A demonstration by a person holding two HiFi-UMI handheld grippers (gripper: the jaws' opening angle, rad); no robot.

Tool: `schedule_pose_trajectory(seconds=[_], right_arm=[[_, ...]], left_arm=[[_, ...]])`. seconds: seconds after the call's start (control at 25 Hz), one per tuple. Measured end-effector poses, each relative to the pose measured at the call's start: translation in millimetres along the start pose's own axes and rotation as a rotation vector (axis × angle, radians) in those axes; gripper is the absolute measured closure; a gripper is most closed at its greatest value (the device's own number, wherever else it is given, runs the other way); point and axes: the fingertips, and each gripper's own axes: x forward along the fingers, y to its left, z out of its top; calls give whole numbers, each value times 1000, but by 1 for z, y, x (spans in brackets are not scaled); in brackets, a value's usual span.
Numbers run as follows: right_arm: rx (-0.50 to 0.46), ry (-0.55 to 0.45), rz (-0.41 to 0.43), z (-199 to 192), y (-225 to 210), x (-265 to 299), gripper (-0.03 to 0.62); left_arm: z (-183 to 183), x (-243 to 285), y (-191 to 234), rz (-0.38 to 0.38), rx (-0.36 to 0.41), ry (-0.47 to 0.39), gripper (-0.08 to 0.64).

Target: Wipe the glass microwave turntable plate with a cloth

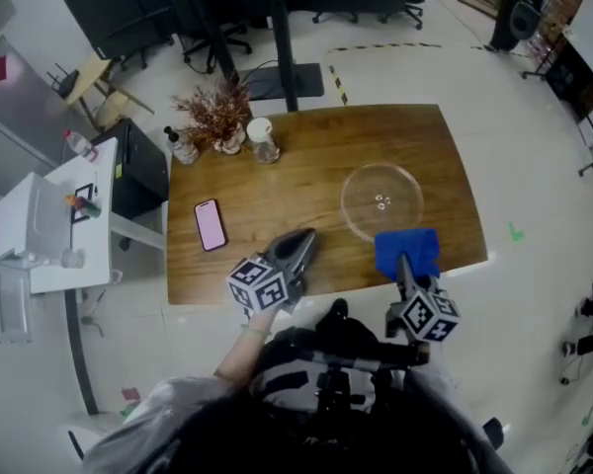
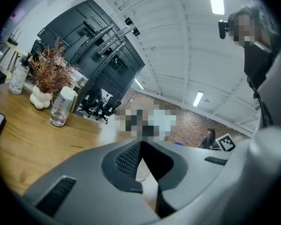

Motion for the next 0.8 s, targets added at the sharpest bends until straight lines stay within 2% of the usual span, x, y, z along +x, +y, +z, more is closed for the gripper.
schedule_pose_trajectory(seconds=[0.2, 0.48, 0.64, 0.8], right_arm=[[-17, 50, 54, 24, -22, 64, 514], [19, 144, 193, 39, -8, 177, 514], [6, 215, 200, 30, -5, 229, 514], [-4, 267, 141, 27, -33, 254, 514]], left_arm=[[9, 20, 17, 71, 0, -2, 558], [18, 13, 39, 194, 2, -18, 558], [17, 4, 50, 249, -12, -29, 558], [17, 5, 54, 273, -20, -34, 558]])
